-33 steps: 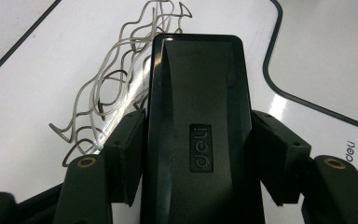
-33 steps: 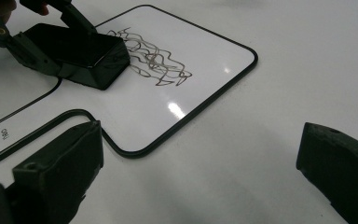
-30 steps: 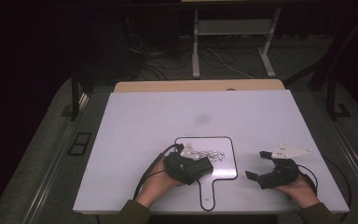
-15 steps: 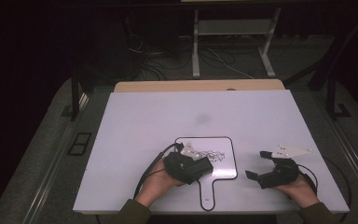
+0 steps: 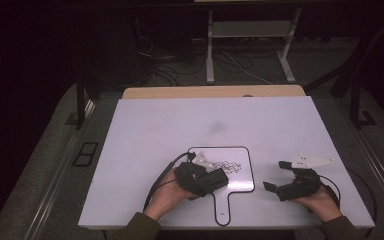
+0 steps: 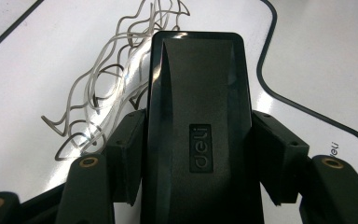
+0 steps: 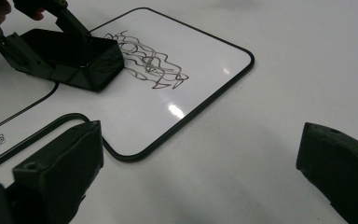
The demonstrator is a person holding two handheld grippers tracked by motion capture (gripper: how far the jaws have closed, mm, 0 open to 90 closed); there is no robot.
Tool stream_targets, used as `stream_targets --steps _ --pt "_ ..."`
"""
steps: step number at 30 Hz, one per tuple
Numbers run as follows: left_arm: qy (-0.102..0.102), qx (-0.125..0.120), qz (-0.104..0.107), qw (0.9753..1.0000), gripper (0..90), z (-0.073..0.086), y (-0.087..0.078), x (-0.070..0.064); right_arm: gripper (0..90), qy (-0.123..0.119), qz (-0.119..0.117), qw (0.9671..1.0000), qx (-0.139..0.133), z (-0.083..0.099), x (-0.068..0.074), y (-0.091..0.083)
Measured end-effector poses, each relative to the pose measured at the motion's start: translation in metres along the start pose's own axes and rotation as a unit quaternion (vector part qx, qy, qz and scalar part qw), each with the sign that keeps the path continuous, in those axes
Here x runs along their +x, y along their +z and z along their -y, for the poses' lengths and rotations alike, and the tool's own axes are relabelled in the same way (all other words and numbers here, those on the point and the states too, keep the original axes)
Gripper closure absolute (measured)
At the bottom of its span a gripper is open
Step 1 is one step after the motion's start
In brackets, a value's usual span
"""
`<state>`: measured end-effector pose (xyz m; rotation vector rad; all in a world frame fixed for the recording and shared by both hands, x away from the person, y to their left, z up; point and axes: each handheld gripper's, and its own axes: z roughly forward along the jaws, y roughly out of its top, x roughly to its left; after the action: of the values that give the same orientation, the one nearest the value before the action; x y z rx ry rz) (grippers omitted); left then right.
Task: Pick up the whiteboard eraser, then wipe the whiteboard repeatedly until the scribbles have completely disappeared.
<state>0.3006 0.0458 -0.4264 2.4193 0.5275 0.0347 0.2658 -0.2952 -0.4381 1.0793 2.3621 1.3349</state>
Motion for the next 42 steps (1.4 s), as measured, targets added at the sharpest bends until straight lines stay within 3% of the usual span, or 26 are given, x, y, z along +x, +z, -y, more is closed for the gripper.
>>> stream_targets --steps 7,16,29,37,42 --pt "-0.016 -0.012 -0.009 0.9998 39.3 -0.004 -0.007 -0.001 0.0 -0.001 -0.001 1.0 -0.001 0.001 0.001 -0.001" --pt "-0.016 -0.023 -0.013 0.9995 39.3 -0.004 -0.017 0.0 0.0 -0.004 -0.003 1.0 -0.005 0.0 0.001 -0.001" --pt "-0.011 -0.037 -0.008 0.9992 39.2 -0.011 -0.028 0.013 0.0 0.004 -0.002 1.0 -0.007 0.0 -0.002 -0.001" --pt "-0.026 -0.046 0.003 0.9986 39.2 -0.017 -0.029 0.024 0.0 0.006 0.001 0.9999 -0.009 0.0 -0.001 -0.002" --pt "-0.022 -0.044 0.004 0.9988 39.2 -0.022 -0.027 0.028 0.0 0.008 0.004 0.9999 -0.011 0.0 -0.001 -0.004"
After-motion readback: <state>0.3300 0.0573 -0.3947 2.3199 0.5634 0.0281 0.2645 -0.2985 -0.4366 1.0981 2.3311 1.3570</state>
